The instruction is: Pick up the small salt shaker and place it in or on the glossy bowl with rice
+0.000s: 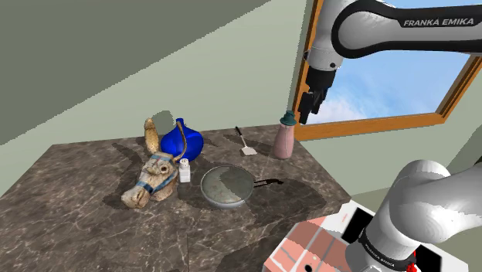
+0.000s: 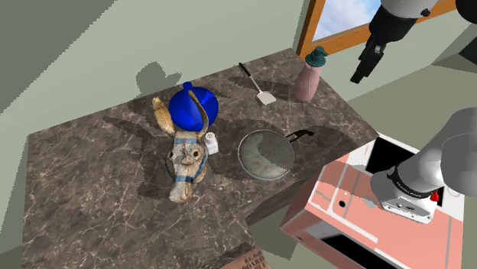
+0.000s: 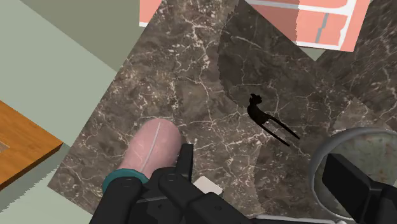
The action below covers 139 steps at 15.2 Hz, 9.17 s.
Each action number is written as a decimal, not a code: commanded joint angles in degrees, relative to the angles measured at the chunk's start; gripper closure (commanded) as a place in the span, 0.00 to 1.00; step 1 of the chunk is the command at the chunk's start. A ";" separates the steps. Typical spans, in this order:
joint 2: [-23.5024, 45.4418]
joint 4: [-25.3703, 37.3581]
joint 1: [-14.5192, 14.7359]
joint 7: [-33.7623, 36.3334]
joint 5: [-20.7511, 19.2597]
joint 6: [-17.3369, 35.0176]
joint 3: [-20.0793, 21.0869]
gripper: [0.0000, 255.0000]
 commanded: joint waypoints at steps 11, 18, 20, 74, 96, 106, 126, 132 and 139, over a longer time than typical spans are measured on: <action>17.29 5.19 3.62 5.70 4.24 11.96 5.68 0.00; 30.73 12.80 5.59 9.45 5.12 17.92 9.22 0.00; 34.69 15.55 6.14 10.55 5.01 19.16 10.13 0.00; 65.72 49.26 12.65 18.50 0.53 16.65 14.13 1.00; 59.71 56.48 12.40 18.47 1.77 3.54 14.64 1.00; 35.07 30.17 10.84 16.32 7.46 5.73 14.51 1.00; 29.44 12.46 11.33 15.19 9.16 17.90 14.65 1.00; 30.26 9.82 11.39 15.13 9.17 21.34 14.84 1.00; 30.26 9.83 11.38 15.13 9.17 21.34 14.84 0.00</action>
